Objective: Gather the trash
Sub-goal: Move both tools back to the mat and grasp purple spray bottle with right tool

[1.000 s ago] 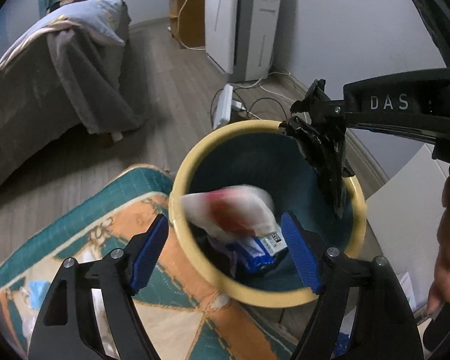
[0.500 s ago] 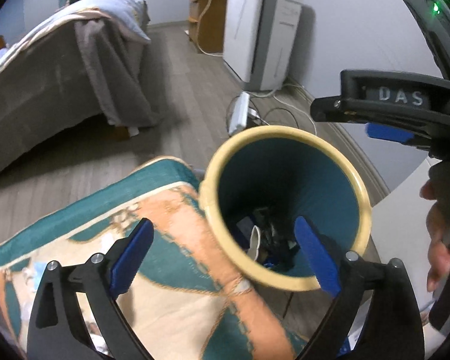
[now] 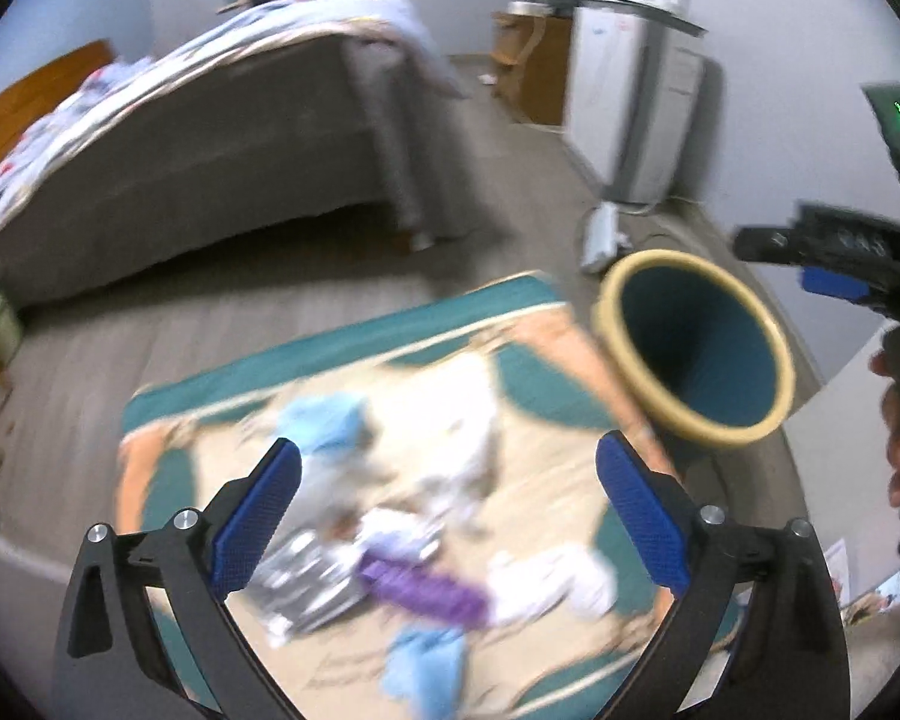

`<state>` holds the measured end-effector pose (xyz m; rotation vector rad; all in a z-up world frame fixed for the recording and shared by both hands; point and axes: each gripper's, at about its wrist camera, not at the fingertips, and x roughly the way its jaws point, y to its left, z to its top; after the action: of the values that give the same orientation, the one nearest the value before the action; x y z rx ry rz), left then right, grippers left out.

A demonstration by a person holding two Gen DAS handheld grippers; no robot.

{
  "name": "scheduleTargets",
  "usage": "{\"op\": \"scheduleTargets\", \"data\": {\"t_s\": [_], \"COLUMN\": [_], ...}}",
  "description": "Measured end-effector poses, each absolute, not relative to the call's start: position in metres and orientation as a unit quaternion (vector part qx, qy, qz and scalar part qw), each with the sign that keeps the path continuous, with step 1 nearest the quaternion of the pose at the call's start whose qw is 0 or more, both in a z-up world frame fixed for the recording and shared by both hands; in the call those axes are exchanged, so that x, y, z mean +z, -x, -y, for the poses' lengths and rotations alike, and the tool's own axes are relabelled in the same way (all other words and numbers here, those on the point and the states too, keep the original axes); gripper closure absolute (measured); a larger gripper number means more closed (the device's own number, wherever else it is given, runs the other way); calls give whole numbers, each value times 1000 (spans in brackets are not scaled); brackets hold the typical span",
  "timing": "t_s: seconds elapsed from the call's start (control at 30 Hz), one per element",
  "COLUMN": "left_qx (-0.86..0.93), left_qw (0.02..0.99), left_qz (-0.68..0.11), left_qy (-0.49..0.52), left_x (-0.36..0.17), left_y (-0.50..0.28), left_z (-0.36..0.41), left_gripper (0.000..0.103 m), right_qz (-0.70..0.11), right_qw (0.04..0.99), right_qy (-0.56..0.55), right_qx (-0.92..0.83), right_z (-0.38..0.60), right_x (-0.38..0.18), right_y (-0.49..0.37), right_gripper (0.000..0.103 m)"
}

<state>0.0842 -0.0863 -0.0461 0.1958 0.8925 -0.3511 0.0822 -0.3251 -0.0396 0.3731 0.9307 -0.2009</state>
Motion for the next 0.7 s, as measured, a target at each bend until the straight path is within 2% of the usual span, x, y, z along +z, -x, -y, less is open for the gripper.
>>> {"op": "scheduleTargets", "data": {"t_s": [0.2, 0.4, 0.53, 0.7], "left_qx": [-113, -92, -99, -110], "left_qw": [896, 887, 874, 850], "left_qz": [-423, -442, -468, -499], "left_qy": [-69, -99, -87, -126], "left_x": [-51, -76, -97, -125], "left_y": [-73, -78, -82, -83], "left_z": [20, -21, -37, -42], "left_gripper": [5, 5, 5, 5], "right_qz": [-479, -512, -523, -539], "right_qw": [861, 851, 841, 831], "right_qy": [-155, -104, -125, -122], "right_qx": [-68, -61, -64, -67], "right_z": [269, 233, 223, 206], "right_x": [-61, -86, -97, -111], "right_y": [-68, -72, -74, -83], "right_gripper": [6, 6, 6, 6]}}
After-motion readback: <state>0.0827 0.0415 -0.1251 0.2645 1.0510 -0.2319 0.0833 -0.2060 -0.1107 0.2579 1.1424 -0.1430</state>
